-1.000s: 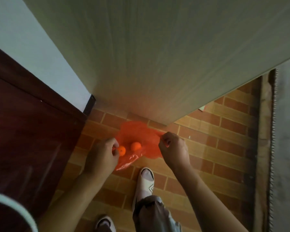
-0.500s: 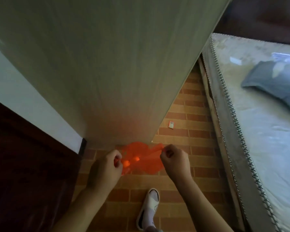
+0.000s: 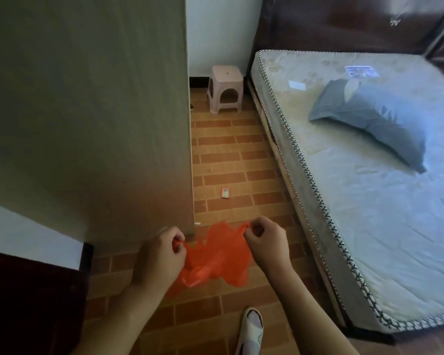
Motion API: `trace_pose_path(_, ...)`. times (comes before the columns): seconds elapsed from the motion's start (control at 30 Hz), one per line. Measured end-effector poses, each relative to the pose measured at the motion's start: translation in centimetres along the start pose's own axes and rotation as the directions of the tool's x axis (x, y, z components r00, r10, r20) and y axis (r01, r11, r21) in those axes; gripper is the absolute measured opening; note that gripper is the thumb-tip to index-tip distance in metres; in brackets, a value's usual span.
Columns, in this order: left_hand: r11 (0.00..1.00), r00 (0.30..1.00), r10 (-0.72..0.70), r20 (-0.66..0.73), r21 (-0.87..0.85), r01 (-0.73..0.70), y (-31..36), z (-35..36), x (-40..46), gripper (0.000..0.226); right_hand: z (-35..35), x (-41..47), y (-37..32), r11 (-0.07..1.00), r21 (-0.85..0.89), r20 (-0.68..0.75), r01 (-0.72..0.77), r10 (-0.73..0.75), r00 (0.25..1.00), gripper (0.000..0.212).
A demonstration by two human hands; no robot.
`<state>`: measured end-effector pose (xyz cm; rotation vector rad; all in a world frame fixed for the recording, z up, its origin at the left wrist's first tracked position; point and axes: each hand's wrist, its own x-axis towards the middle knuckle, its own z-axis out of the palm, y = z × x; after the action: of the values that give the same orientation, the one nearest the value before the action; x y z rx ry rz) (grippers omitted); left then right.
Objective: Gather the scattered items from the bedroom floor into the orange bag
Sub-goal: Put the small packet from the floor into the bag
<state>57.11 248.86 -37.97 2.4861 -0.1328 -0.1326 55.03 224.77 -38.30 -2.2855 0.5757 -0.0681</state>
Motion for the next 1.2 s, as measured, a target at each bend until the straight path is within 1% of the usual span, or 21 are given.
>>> trace_pose_path(0.1,0.999,0.999,-0.034,0.036,0.001,0.034,2.6,3.0,1.5,0.018,-1.7,2.4,3.0,0.999,0.011,0.011,-0.044,0.043,0.999,0.017)
trace_pose_path(0.2,0.998,0.996,-0.06,0.068,-0.003,0.06,5.1,5.8,3.4,0.02,-3.4,5.1,5.8,0.996,-0.001,0.04,-0.092,0.092,0.995,0.017)
trace_pose_path(0.4,0.985,0.984,-0.167,0.068,-0.021,0.169,9.5,10.6,8.6,0.021,-7.0,11.4,9.5,0.995,-0.034,0.117,-0.088,0.092,0.989,0.013)
trace_pose_path(0.53,0.982,0.982,-0.183,0.054,-0.046,0.185,10.9,13.3,11.7,0.02,-8.3,15.6,11.1,0.994,-0.064,0.145,-0.085,0.094,0.985,0.011)
trace_pose_path(0.67,0.979,0.98,-0.185,0.073,-0.069,0.19,10.7,16.1,15.3,0.023,-8.2,19.9,12.0,0.993,-0.074,0.138,-0.09,0.099,0.985,0.011)
trace_pose_path(0.77,0.982,0.978,-0.169,0.12,-0.066,0.178,10.3,17.8,18.2,0.025,-7.3,22.8,12.4,0.989,-0.095,0.134,-0.113,0.126,0.983,0.011)
trace_pose_path(0.87,0.98,0.97,-0.182,0.164,-0.051,0.193,9.9,19.2,21.3,0.024,-6.1,26.1,13.1,0.976,-0.14,0.115,-0.166,0.183,0.976,0.014)
trace_pose_path(0.93,0.98,0.964,-0.182,0.192,-0.044,0.194,9.5,20.4,23.4,0.023,-5.2,28.3,13.4,0.968,-0.14,0.113,-0.209,0.225,0.968,0.015)
trace_pose_path(1.1,0.982,0.952,-0.158,0.262,-0.059,0.179,9.2,23.4,28.5,0.023,-3.3,33.4,14.7,0.961,-0.142,0.086,-0.238,0.252,0.964,0.014)
trace_pose_path(1.2,0.982,0.943,-0.149,0.299,-0.064,0.175,9.1,25.2,30.8,0.024,-2.6,36.0,15.9,0.953,-0.139,0.096,-0.27,0.284,0.954,0.013)
